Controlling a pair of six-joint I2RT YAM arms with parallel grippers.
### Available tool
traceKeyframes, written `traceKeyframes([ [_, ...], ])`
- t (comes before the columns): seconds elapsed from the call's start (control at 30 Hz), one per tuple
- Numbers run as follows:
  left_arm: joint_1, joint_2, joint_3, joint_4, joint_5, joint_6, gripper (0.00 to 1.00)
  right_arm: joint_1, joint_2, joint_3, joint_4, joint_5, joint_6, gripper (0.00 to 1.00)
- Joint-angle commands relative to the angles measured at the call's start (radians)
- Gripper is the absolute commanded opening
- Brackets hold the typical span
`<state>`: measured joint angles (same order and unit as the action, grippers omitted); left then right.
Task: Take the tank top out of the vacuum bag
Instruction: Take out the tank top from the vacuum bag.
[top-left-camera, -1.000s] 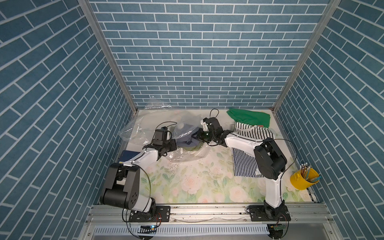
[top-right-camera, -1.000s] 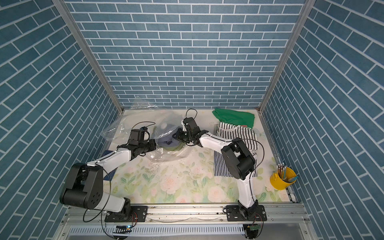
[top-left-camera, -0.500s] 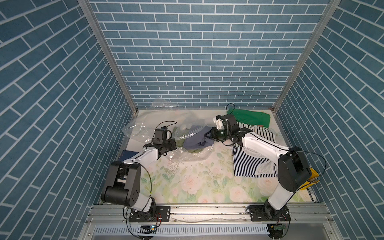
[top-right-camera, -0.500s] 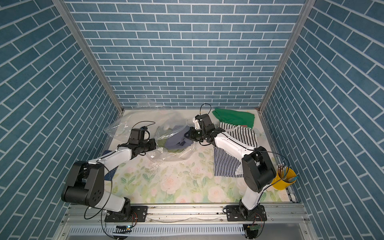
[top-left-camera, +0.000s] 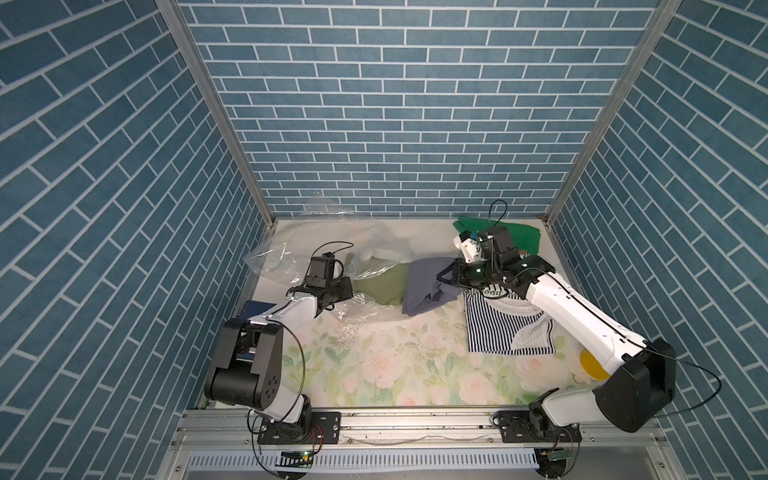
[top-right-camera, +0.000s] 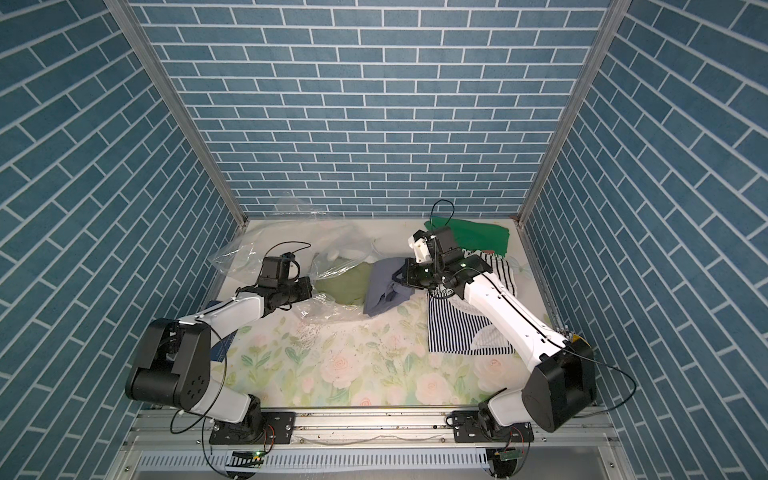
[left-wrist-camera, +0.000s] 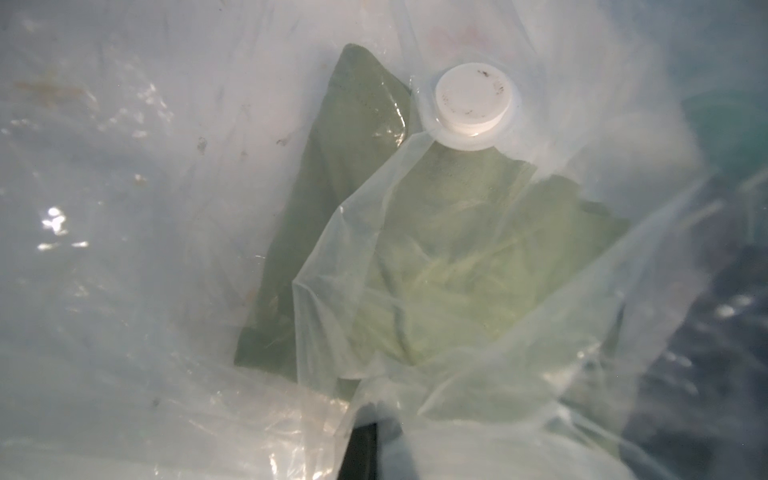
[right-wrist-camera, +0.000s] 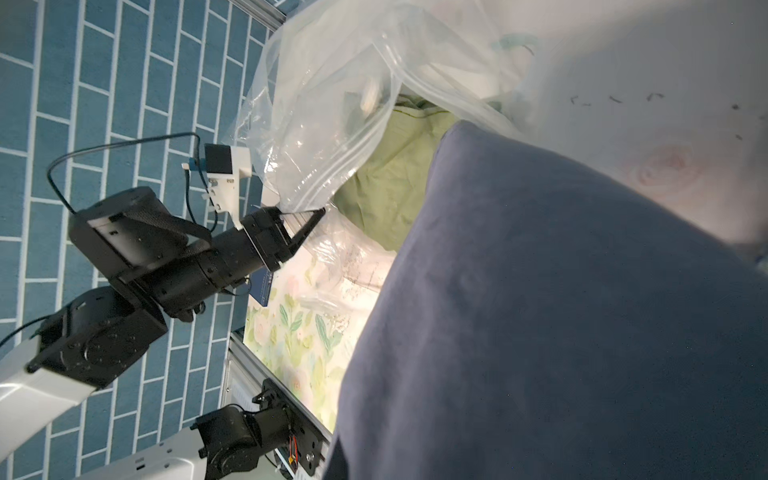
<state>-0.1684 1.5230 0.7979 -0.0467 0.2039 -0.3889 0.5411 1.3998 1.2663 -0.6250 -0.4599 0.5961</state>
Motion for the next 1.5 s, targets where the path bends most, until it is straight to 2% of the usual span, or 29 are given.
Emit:
traceKeyframes([
  [0.0,0.007,0.019,0.030,0.011,-0.015,-0.001,0.00,-0.014,-0.022,0.035,-0.264,0.001,-0.138,0.00],
  [0.23,0.007,0.028,0.037,0.004,-0.013,0.012,0.00,-0.021,-0.043,0.084,-0.557,0.159,-0.232,0.00],
  [0.4,0.007,0.031,0.032,0.009,-0.008,0.008,0.00,-0.030,-0.044,0.119,-0.660,0.281,-0.255,0.00],
  [0.5,0.007,0.029,0.033,0.008,-0.008,0.012,0.00,-0.039,-0.039,0.145,-0.682,0.317,-0.264,0.00],
  [0.67,0.007,0.023,0.030,0.004,-0.011,0.018,0.00,-0.040,-0.036,0.233,-0.658,0.266,-0.290,0.00],
  [0.8,0.007,0.023,0.031,0.005,-0.011,0.017,0.00,-0.043,-0.016,0.251,-0.709,0.346,-0.317,0.00],
  [0.9,0.007,0.026,0.037,0.002,-0.012,0.019,0.00,-0.046,-0.026,0.264,-0.672,0.277,-0.321,0.00],
  [1.0,0.007,0.021,0.037,0.002,-0.016,0.019,0.00,-0.058,-0.036,0.287,-0.668,0.274,-0.320,0.00],
  [1.27,0.007,0.027,0.039,0.004,-0.011,0.019,0.00,-0.130,-0.045,0.219,-0.705,0.378,-0.313,0.00],
  [1.47,0.009,0.027,0.037,0.001,-0.011,0.020,0.00,-0.164,-0.017,0.150,-0.702,0.614,-0.301,0.00],
])
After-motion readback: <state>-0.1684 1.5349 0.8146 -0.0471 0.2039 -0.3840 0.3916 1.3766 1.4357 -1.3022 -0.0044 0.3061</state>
